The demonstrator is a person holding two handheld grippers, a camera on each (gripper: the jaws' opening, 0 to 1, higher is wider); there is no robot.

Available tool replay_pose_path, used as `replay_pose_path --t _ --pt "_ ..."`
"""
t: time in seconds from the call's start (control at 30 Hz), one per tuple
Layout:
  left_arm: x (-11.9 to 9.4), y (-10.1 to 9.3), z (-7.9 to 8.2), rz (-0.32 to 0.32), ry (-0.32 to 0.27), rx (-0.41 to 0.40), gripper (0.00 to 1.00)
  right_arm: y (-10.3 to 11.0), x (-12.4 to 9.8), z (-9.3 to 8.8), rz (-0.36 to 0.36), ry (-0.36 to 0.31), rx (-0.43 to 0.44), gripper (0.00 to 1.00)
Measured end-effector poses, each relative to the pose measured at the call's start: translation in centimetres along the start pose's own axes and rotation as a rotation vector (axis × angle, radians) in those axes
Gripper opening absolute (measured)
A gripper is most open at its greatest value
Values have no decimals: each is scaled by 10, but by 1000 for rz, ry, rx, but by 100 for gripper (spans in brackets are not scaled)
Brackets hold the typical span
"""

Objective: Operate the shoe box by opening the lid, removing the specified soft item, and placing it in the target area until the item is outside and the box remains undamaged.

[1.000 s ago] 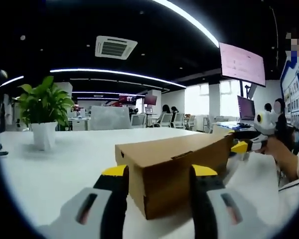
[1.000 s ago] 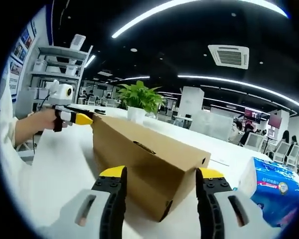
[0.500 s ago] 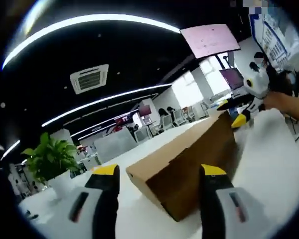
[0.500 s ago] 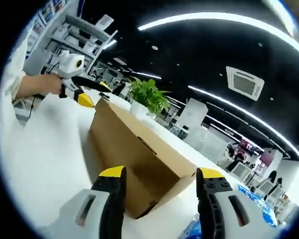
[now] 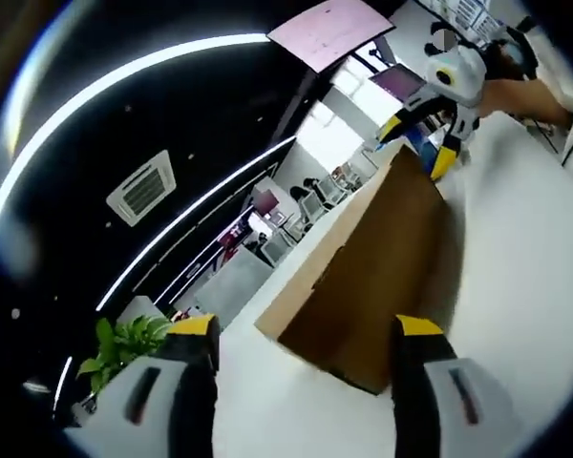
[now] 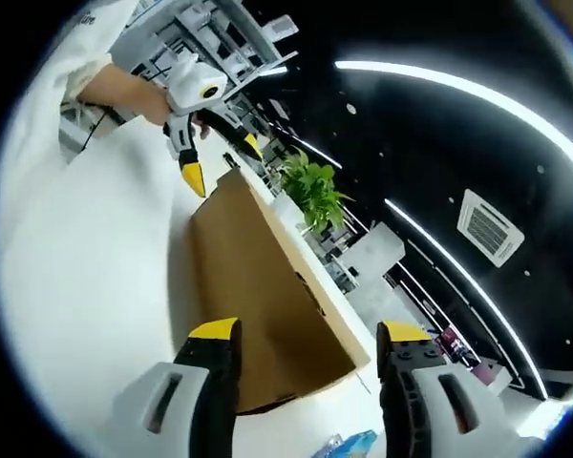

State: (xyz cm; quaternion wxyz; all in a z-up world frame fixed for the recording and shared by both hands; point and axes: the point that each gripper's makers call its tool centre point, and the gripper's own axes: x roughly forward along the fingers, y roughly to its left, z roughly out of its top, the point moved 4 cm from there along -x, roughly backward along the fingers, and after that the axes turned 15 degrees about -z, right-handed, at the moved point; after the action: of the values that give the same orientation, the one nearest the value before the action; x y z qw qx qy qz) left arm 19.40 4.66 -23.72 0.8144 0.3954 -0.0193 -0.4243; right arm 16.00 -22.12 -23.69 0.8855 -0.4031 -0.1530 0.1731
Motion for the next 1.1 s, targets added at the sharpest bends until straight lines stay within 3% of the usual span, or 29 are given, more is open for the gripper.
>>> replay_pose_path --t 0.1,0.3,0.5,0.63,0.73,0.8,0.87,0.97,1.03,1.1 --pt "-3 -1 -3 8 54 72 74 0 -2 7 2 -46 -10 56" --pt "-7 -1 -13 15 127 90 70 -1 2 12 -2 -65 -48 58" --pt "-12 0 -10 27 98 118 69 -5 1 12 -7 -71 -60 61" --pt "-13 3 -13 42 134 135 70 -10 0 14 -29 -82 -88 59" --pt "-13 -2 -18 4 173 174 70 -11 -1 17 -29 -99 -80 60" --pt "-17 3 -20 38 174 142 70 -11 0 17 -30 -93 -82 62" --pt "-20 8 -17 67 131 91 72 -11 0 17 -28 -94 -88 62" --pt "-21 8 -13 72 106 46 71 -9 1 18 -21 -101 -94 65" --pt "-20 7 -13 77 112 50 71 -8 1 20 -11 -106 -97 66" --pt "-15 3 -13 61 130 107 71 -9 1 21 -25 -118 -128 66"
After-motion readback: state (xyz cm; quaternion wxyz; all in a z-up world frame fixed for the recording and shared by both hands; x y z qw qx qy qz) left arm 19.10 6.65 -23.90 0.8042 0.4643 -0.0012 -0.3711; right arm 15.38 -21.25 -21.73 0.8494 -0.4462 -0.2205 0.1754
